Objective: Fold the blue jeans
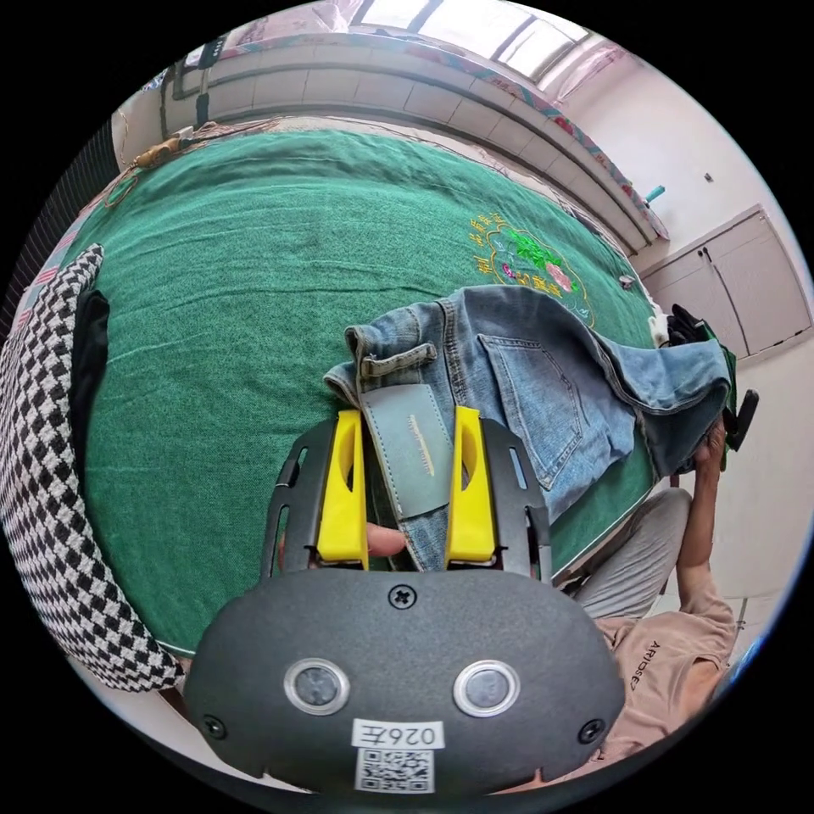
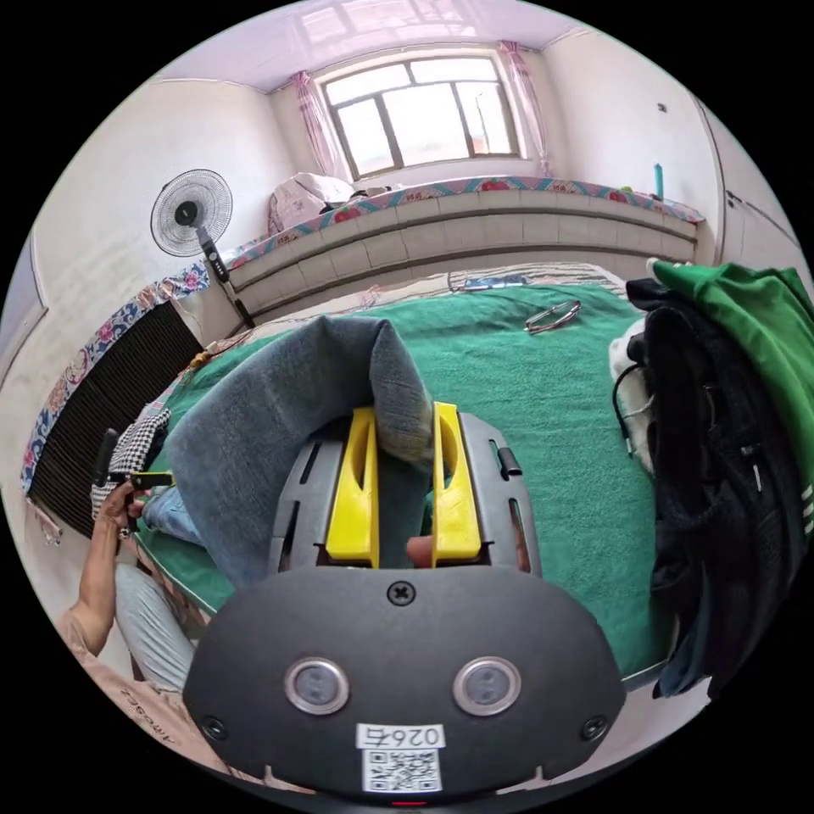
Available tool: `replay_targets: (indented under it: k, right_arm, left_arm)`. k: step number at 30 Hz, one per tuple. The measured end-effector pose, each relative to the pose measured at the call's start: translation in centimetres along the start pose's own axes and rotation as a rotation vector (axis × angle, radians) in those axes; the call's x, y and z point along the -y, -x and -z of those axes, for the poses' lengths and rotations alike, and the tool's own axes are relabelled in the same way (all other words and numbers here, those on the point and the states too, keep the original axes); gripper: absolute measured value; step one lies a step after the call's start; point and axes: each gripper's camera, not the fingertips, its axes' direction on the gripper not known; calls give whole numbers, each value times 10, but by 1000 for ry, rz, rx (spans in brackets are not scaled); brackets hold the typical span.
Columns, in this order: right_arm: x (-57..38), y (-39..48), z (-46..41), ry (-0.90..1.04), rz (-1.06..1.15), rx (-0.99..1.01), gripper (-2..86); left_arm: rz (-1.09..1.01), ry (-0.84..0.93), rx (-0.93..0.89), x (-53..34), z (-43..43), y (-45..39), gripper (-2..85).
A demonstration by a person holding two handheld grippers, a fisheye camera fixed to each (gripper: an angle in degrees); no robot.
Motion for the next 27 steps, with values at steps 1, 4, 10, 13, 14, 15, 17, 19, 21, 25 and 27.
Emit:
replay_targets:
  k: [1, 4, 10, 13, 14, 15, 17, 19, 21, 25, 27]
  right_arm:
    - [0, 1, -4, 23, 2, 9, 63]
    - [-3, 12, -18, 99, 34, -23, 64]
    - [-14, 56, -20, 133, 41, -114, 66]
    - [-21, 74, 10, 54, -23, -132, 65]
    - [-26, 82, 28, 0, -35, -103, 66]
    - [-31, 90, 49, -44, -27, -48, 67]
    - [-38, 105, 81, -80, 10, 52, 68]
    - [-45, 123, 109, -102, 70, 115, 82]
    - [-51, 154, 126, -32, 171, 159, 104]
    - [-67, 217, 96, 191, 328, 106, 120]
    - [-89, 263, 45, 405, 459, -66, 98]
  left_arm:
    - [-3, 1, 11, 0, 0, -2, 147]
    - [28, -9, 21, 0, 1, -1, 150]
    - [30, -57, 47, -12, 4, 0, 151]
    - [26, -63, 67, -17, 6, -1, 147]
    - [33, -68, 56, -20, 7, 0, 148]
    - [41, -75, 44, -24, 8, 3, 150]
    - [54, -76, 30, -28, 9, 6, 153]
    - [53, -72, 31, -31, 10, 7, 153]
    - [38, -75, 55, -37, 12, 5, 147]
    - [-6, -88, 102, -48, 16, -5, 129]
    - [-9, -144, 96, -59, 26, -10, 80]
